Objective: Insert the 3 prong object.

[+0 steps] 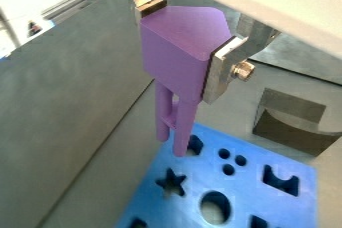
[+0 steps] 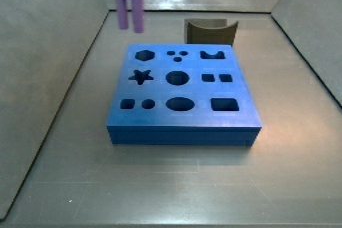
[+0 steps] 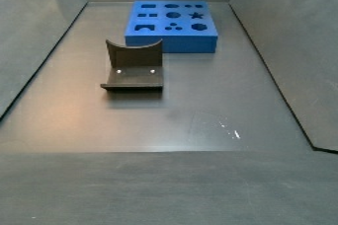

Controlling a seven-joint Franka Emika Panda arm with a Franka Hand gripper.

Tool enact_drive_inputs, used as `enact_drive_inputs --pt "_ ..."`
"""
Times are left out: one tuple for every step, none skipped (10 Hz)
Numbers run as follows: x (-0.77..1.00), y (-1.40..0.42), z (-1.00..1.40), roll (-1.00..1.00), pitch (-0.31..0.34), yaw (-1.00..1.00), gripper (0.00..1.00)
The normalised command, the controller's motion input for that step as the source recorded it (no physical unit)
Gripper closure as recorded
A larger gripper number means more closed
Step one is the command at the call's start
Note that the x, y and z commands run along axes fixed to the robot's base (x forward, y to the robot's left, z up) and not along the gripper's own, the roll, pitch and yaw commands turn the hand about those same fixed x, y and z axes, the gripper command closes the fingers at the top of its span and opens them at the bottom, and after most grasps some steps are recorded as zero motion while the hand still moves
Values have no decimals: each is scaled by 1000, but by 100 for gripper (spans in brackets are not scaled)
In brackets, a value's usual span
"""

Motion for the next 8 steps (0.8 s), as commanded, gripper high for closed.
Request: enact_drive_inputs --pt "-391 191 -320 7 -64 -746 100" --pt "-366 180 -349 0 -93 -769 100" --pt "-226 191 -403 0 -141 -780 100" --pt "49 294 -431 0 -129 -686 100" --pt "357 469 -331 -84 -66 -489 100" --pt "483 497 -260 -121 -14 -397 100" --pt "583 414 -177 -120 0 -454 100" --pt "706 280 -151 -64 0 -486 100"
